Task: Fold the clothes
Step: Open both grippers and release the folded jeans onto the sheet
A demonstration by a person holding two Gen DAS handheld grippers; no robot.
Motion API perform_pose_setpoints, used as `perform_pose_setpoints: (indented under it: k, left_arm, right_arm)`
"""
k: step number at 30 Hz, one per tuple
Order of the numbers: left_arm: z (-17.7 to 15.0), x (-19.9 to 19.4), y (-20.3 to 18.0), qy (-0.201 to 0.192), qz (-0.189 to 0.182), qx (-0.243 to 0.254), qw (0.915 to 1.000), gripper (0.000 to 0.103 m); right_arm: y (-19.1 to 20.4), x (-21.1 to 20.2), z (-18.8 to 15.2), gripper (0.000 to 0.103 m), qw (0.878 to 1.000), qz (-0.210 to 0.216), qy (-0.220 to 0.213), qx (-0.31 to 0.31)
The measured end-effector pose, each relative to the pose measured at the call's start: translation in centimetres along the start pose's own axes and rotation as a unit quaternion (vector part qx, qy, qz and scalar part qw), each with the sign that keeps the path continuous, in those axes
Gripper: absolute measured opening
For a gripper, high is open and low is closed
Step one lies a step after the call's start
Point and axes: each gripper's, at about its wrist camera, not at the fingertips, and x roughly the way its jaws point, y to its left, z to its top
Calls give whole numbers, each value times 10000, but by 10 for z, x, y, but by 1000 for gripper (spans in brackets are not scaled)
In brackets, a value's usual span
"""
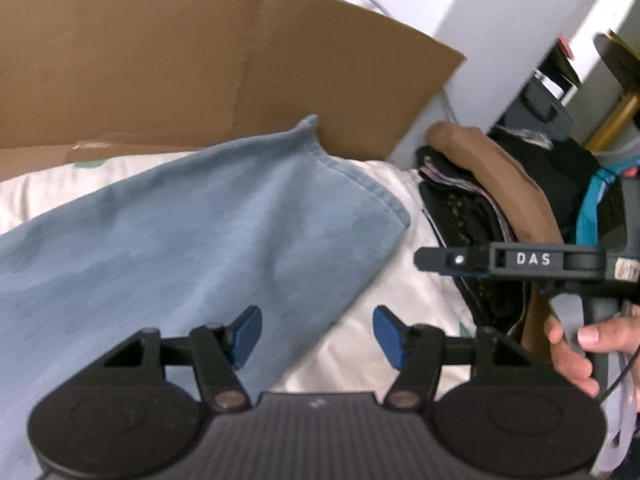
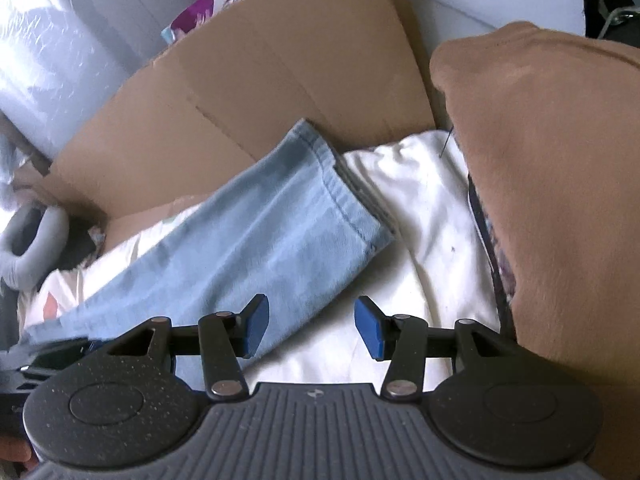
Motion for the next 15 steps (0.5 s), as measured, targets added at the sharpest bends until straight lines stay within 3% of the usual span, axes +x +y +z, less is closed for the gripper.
perform_pose_setpoints:
  k: [7,15]
  left_arm:
    - [-10,11,2,-126,204,58,9997,64]
    - [-14,24,0,-68,328,403,9986,62]
  right_arm:
    - [-5,12,-6,55,9999,-53,103,125]
    - [-18,40,0,54,9966,13,-3,828]
